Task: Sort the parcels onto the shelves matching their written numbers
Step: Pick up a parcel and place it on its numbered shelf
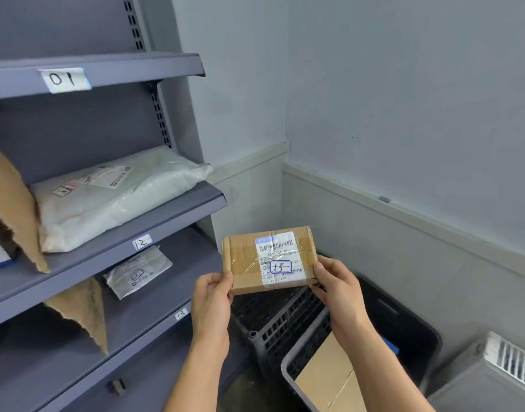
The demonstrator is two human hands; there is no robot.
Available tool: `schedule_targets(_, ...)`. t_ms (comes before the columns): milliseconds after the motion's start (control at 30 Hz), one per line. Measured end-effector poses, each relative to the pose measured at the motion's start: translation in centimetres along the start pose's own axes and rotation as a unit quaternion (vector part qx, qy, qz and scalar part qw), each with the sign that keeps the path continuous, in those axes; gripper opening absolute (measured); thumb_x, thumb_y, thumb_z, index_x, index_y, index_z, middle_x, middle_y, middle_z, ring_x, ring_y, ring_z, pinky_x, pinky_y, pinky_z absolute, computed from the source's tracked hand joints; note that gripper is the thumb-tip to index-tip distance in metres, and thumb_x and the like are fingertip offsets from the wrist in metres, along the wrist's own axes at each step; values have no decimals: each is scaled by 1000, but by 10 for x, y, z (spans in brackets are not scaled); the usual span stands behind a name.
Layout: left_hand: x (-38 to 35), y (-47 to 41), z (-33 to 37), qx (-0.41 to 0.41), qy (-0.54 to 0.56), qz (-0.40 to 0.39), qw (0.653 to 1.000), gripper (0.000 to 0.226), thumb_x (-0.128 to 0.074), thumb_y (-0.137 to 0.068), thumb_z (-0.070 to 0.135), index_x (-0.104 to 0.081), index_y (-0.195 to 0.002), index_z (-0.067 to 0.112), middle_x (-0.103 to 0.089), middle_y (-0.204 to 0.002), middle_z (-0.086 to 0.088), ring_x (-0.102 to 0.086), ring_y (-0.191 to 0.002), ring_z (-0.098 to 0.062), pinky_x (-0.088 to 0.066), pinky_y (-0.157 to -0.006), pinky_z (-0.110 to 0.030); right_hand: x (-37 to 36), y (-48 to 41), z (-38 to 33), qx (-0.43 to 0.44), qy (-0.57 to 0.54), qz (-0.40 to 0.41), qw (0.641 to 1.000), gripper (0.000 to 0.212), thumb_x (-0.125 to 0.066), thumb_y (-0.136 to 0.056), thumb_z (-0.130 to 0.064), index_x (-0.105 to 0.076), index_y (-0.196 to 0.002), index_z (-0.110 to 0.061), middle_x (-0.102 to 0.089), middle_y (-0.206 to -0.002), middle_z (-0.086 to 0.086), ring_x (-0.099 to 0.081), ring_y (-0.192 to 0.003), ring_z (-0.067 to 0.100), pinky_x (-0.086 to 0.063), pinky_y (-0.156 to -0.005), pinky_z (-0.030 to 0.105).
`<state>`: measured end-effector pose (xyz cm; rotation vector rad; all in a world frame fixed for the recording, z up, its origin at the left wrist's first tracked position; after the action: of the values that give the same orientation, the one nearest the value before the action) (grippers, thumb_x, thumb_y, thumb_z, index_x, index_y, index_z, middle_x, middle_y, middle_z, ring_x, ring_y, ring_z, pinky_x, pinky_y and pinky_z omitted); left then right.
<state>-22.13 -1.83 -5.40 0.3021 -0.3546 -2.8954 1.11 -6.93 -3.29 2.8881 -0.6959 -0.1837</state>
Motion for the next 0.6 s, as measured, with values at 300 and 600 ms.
schedule_targets(300, 51, 1, -9, -11, 11, 25, 1000, 4, -58, -98, 10, -55, -99, 8, -73, -92, -3, -68, -84, -5, -48, -77, -23, -39, 11, 29, -11, 57, -5, 998, 19, -52, -104, -27, -68, -114, -28, -77, -96, -8, -69, -103, 14, -48, -105, 48)
schedule_targets(600, 87, -28, -40, 10, -15, 96, 995, 6, -62, -96, 12, -57, -98, 10, -72, -95, -4, -66, -90, -14, -49, -79, -30, -80, -19, 59, -42, 125, -42, 990, 22, -51, -104, -27, -66, -120, -28, -75, -100, -7, -66, -106, 16, -48, -105, 50)
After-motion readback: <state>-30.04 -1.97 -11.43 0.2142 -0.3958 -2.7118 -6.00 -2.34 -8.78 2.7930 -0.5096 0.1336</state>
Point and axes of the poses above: each hand's wrist, its own y-axis away from the middle knuckle, its own x-axis out of the back of the hand, z = x × y, the point moved 8 cm from there along -y, towards the middle knuckle
